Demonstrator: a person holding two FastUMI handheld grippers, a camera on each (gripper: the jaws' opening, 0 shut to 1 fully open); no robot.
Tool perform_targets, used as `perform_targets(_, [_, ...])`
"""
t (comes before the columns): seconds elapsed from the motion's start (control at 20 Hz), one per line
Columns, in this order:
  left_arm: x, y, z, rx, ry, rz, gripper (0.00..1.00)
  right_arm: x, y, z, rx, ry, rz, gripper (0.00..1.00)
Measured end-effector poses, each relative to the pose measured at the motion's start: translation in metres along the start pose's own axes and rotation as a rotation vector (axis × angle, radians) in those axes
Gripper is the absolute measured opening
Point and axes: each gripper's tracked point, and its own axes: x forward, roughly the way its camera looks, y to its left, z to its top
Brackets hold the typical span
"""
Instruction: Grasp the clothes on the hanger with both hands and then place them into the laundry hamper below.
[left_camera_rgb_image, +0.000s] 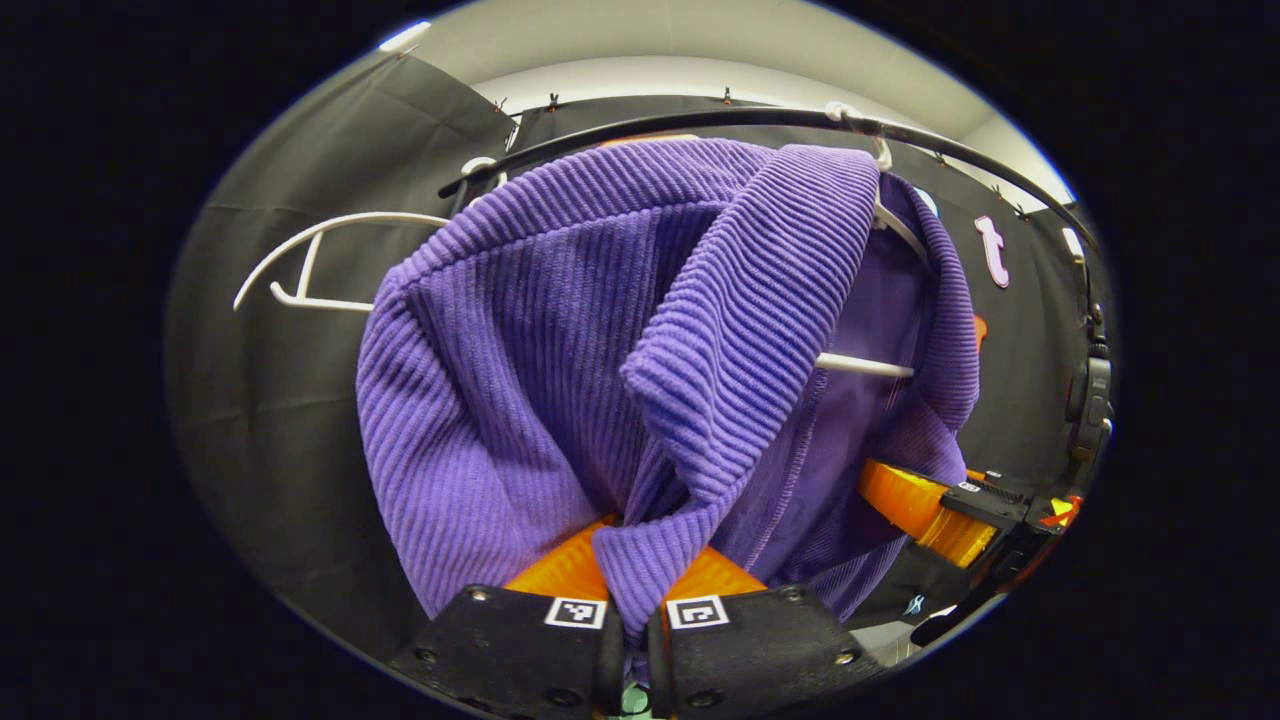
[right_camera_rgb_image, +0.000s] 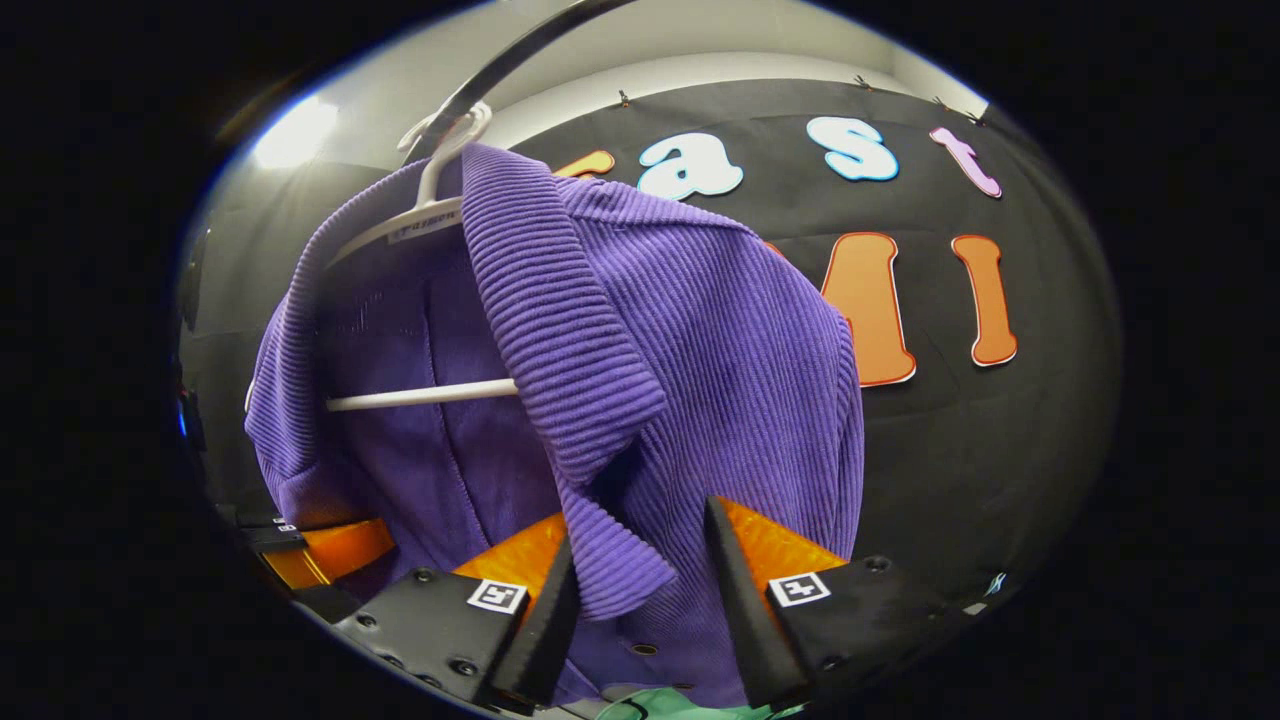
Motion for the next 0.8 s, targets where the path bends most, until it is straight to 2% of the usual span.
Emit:
perform_targets(0.05, [-0.001,-0.001,0.001,-0.006,-0.001,-0.008,0.08,0.000,0.000,0.001,0.009,0.003,0.011,0.76])
perform_targets(0.25, [-0.012,-0.003,0.002,-0.013,0.005,-0.022,0.07,-0.010,-0.001,0.006,0.124,0.029,0.094,0.29])
perform_targets(0.3, [-0.015,-0.003,0.002,-0.012,0.010,-0.025,0.06,-0.015,-0.003,0.009,0.169,0.030,0.113,0.22])
perform_targets(0.4, [-0.021,-0.006,0.005,-0.020,0.017,-0.038,0.05,-0.024,-0.007,0.016,0.270,0.036,0.153,0.19])
perform_targets(0.45, [-0.026,-0.006,0.005,-0.026,0.031,-0.048,0.05,-0.028,-0.008,0.020,0.318,0.040,0.178,0.13])
perform_targets(0.5, [-0.030,-0.011,0.003,-0.037,0.047,-0.059,0.05,-0.031,-0.007,0.021,0.361,0.045,0.207,0.13])
perform_targets(0.55, [-0.036,-0.016,0.002,-0.053,0.066,-0.077,0.05,-0.036,-0.006,0.023,0.398,0.058,0.233,0.19])
perform_targets(0.6, [-0.041,-0.022,0.002,-0.068,0.076,-0.095,0.07,-0.045,-0.006,0.026,0.423,0.062,0.259,0.13])
perform_targets(0.8, [-0.064,-0.031,0.016,-0.065,0.071,-0.139,0.05,-0.067,-0.003,0.051,0.475,0.047,0.366,0.13])
